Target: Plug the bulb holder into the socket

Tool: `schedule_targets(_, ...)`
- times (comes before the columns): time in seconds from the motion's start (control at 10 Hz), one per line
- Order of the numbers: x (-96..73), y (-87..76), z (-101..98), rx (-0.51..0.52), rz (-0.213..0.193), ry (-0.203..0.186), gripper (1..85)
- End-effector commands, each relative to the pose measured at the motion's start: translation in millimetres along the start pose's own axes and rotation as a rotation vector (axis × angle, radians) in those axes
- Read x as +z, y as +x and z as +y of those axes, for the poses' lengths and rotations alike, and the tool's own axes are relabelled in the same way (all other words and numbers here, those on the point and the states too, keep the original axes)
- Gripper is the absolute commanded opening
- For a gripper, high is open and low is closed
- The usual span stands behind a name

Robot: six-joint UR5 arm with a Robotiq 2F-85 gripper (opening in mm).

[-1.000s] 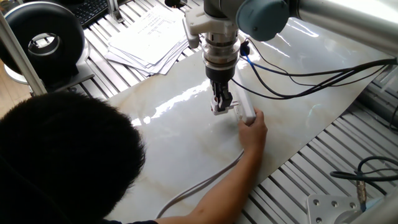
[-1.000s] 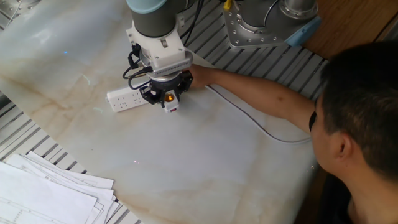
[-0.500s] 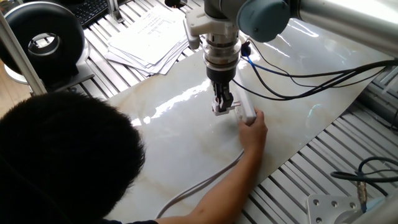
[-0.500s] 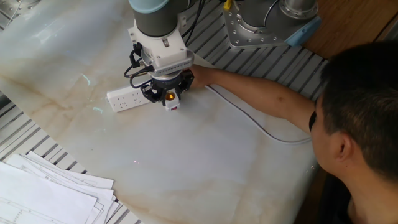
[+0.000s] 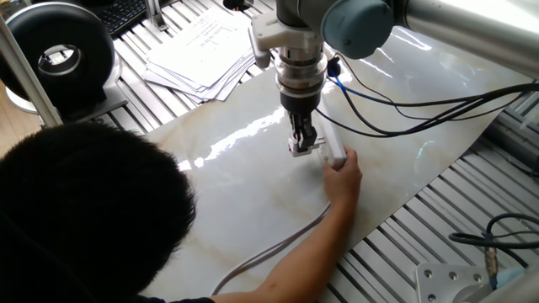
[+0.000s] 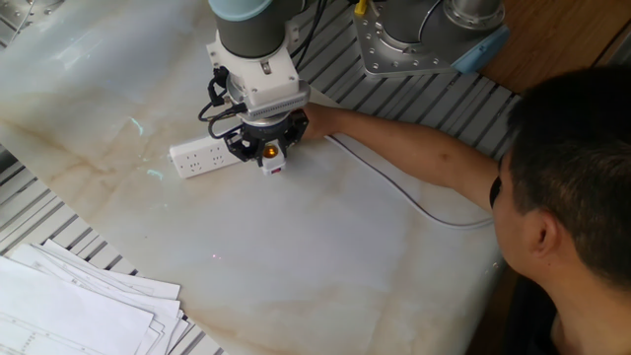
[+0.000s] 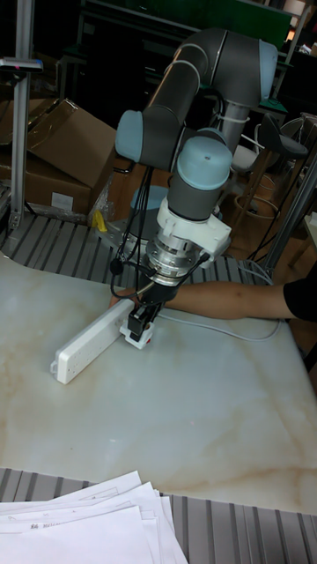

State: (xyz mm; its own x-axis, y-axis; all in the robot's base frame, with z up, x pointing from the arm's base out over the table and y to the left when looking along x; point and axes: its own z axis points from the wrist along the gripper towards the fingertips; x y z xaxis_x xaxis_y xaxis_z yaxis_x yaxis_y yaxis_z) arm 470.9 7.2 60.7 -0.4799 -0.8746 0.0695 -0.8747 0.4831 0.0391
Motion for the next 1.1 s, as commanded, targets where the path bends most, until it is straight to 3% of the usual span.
schedule_targets(0.0, -1.5, 2.3, -0.4, 0.004, -0.001, 0.000, 1.3)
schedule_targets(1.0, -1.8, 16.9, 0.8, -0.063, -0.015, 0.015, 1.3)
